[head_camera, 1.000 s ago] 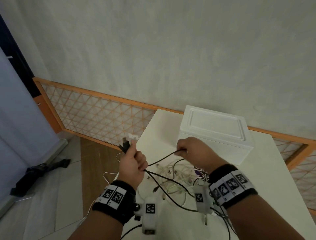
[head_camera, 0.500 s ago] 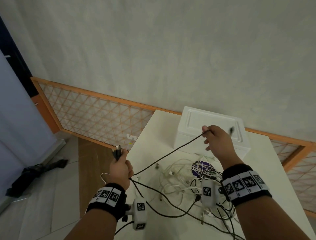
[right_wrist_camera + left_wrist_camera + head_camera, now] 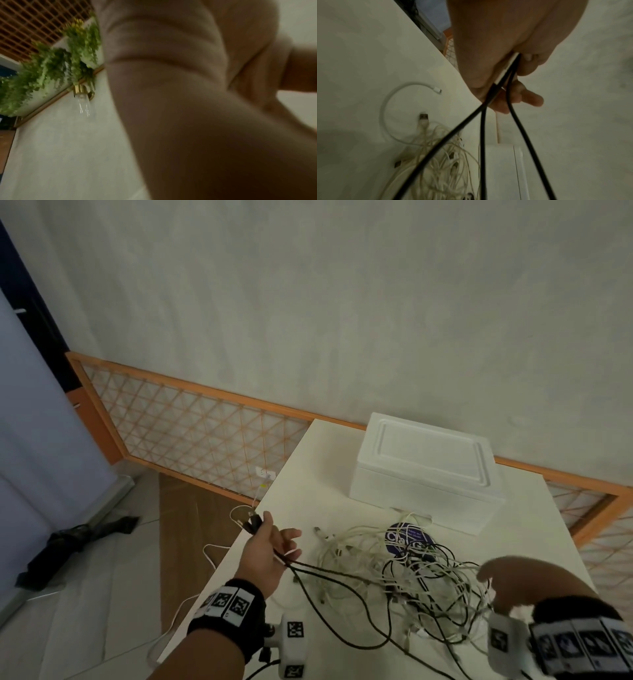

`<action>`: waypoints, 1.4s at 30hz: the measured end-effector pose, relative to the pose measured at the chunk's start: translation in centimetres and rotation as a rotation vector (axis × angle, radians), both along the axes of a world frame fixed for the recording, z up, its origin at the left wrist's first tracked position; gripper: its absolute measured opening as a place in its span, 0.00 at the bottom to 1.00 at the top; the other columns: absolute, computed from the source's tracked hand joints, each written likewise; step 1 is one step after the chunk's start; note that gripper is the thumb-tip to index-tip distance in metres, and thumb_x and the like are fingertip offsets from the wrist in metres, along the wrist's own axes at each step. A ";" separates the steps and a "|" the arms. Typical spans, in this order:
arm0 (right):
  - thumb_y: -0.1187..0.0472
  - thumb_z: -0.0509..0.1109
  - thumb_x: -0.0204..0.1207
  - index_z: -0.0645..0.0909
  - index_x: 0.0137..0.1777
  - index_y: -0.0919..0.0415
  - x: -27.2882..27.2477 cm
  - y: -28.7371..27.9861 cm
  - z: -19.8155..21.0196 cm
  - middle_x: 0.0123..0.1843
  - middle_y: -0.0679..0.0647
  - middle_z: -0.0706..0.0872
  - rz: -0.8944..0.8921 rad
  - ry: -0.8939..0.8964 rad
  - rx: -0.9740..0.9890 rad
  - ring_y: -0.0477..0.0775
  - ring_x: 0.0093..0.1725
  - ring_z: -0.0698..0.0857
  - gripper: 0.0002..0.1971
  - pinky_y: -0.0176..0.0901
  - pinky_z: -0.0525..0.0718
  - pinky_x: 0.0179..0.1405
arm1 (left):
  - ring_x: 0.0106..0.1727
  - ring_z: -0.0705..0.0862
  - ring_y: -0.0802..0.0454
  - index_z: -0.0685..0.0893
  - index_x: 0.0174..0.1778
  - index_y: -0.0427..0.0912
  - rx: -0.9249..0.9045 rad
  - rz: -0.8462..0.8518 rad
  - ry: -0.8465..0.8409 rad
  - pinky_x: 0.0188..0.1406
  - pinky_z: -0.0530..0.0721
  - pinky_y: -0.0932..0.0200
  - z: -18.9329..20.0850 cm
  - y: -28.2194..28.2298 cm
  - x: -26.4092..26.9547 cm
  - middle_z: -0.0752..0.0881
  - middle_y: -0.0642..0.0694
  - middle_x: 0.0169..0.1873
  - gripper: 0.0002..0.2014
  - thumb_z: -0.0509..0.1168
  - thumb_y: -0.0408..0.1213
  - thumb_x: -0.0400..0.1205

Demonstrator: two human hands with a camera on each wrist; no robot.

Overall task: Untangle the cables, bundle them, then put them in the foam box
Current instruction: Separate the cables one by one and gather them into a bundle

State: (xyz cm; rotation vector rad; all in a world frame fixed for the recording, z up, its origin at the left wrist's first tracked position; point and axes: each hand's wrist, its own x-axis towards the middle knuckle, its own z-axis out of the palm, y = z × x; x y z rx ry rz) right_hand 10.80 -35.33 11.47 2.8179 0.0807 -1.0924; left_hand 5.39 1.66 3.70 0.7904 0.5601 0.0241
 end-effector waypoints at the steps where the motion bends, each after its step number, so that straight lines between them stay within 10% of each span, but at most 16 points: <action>1: 0.60 0.74 0.66 0.74 0.71 0.52 -0.7 0.1 -0.5 0.67 0.48 0.78 0.022 0.043 -0.027 0.47 0.64 0.78 0.30 0.36 0.77 0.62 | 0.31 0.80 0.47 0.67 0.21 0.44 0.017 -0.054 -0.024 0.41 0.79 0.50 0.1 -0.5 0.1 0.89 0.38 0.37 0.28 0.53 0.54 0.86; 5: 0.57 0.64 0.74 0.75 0.72 0.55 -2.6 4.7 -0.1 0.73 0.51 0.77 0.264 -0.186 0.011 0.51 0.72 0.75 0.24 0.41 0.74 0.70 | 0.55 0.81 0.43 0.75 0.28 0.40 0.072 -0.253 -0.076 0.56 0.75 0.48 0.5 -2.8 0.2 0.89 0.40 0.57 0.27 0.49 0.53 0.87; 10: 0.53 0.65 0.78 0.71 0.72 0.55 -5.2 16.0 -0.9 0.67 0.51 0.80 0.219 -0.278 0.684 0.52 0.66 0.79 0.23 0.41 0.75 0.63 | 0.71 0.77 0.44 0.88 0.61 0.48 0.153 -0.422 -0.082 0.76 0.69 0.42 -0.3 -6.9 -0.3 0.83 0.42 0.67 0.25 0.51 0.57 0.84; 13: 0.64 0.59 0.79 0.73 0.66 0.62 -5.8 18.6 -3.0 0.56 0.58 0.84 -0.004 -0.133 0.878 0.54 0.50 0.84 0.16 0.41 0.81 0.43 | 0.61 0.84 0.53 0.82 0.68 0.57 0.182 -0.468 -0.054 0.61 0.81 0.55 -0.1 -7.9 -1.1 0.86 0.53 0.60 0.21 0.50 0.55 0.85; 17: 0.63 0.57 0.83 0.79 0.46 0.59 -6.5 18.6 -4.6 0.40 0.57 0.84 -0.263 0.047 1.179 0.56 0.39 0.84 0.09 0.59 0.84 0.50 | 0.34 0.82 0.57 0.81 0.68 0.59 0.416 -0.504 -0.057 0.33 0.80 0.61 -1.3 -6.9 -2.3 0.87 0.53 0.41 0.25 0.48 0.61 0.82; 19: 0.59 0.55 0.85 0.76 0.45 0.51 -7.0 18.2 -5.3 0.36 0.51 0.83 -0.173 0.061 1.152 0.51 0.35 0.82 0.10 0.55 0.85 0.44 | 0.30 0.80 0.56 0.85 0.63 0.58 0.491 -0.517 -0.020 0.43 0.80 0.57 -1.7 -6.8 -2.7 0.85 0.53 0.29 0.26 0.47 0.62 0.83; 23: 0.52 0.54 0.86 0.75 0.64 0.53 -7.9 17.2 -6.7 0.47 0.52 0.85 0.236 -0.161 0.827 0.49 0.41 0.81 0.13 0.40 0.72 0.39 | 0.56 0.86 0.50 0.92 0.46 0.40 0.288 -0.341 0.099 0.63 0.79 0.52 -1.6 -6.0 -2.5 0.92 0.46 0.47 0.32 0.46 0.57 0.87; 26: 0.47 0.53 0.86 0.75 0.59 0.57 -8.4 15.7 -8.0 0.56 0.58 0.85 0.280 -0.245 0.597 0.59 0.56 0.82 0.16 0.44 0.69 0.43 | 0.32 0.84 0.44 0.77 0.23 0.38 -0.051 -0.047 0.187 0.47 0.82 0.48 -1.5 -5.1 -2.0 0.84 0.40 0.25 0.32 0.50 0.57 0.86; 31: 0.40 0.51 0.83 0.73 0.49 0.53 -9.8 11.9 -9.1 0.46 0.51 0.83 0.186 -0.214 0.503 0.58 0.56 0.83 0.18 0.44 0.67 0.41 | 0.13 0.59 0.55 0.62 0.25 0.46 -0.246 0.096 0.268 0.16 0.61 0.63 -3.4 -2.9 -2.2 0.60 0.52 0.15 0.25 0.54 0.55 0.86; 42: 0.29 0.50 0.77 0.71 0.46 0.47 -11.6 4.5 -7.9 0.51 0.48 0.80 0.122 -0.177 0.207 0.49 0.60 0.81 0.22 0.42 0.70 0.44 | 0.09 0.56 0.56 0.60 0.27 0.47 -0.119 0.190 0.443 0.12 0.53 0.71 -6.4 1.1 -3.2 0.60 0.53 0.11 0.22 0.55 0.48 0.87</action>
